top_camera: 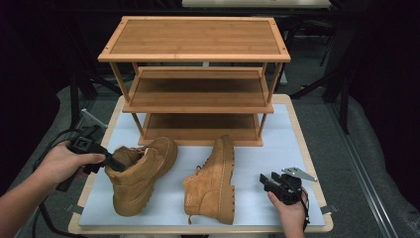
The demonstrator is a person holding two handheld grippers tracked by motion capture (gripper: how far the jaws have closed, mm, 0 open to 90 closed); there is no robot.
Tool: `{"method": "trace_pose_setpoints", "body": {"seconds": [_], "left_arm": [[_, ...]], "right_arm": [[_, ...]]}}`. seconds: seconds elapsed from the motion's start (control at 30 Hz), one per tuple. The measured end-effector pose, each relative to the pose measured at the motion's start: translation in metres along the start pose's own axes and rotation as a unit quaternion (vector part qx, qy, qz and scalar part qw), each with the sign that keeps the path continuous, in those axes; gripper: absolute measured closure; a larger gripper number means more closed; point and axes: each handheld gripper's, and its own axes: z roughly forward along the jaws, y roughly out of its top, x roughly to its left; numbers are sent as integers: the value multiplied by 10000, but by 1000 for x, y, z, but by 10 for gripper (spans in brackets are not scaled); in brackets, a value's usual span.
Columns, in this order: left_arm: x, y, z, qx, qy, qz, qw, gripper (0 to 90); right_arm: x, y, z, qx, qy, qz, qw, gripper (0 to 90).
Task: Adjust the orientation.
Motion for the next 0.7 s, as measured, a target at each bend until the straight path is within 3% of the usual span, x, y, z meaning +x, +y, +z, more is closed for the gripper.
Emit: {"method": "trace_pose_setpoints", "body": {"seconds": [0.17, 0.47, 0.57, 0.7], "left_arm": [[-3, -4, -19, -165, -184, 31, 9997, 783], [-12, -8, -40, -263, -193, 41, 9995, 784], [-18, -9, -53, -308, -284, 7, 9991, 784], [-30, -13, -77, -381, -251, 135, 9989, 783]], "right_arm": [[-1, 0, -1, -29, -8, 36, 10000, 483], [-1, 0, -1, 38, -21, 39, 10000, 483], [-1, 0, 0, -21, -22, 57, 10000, 483], [-2, 0, -1, -31, -17, 79, 10000, 483]]}}
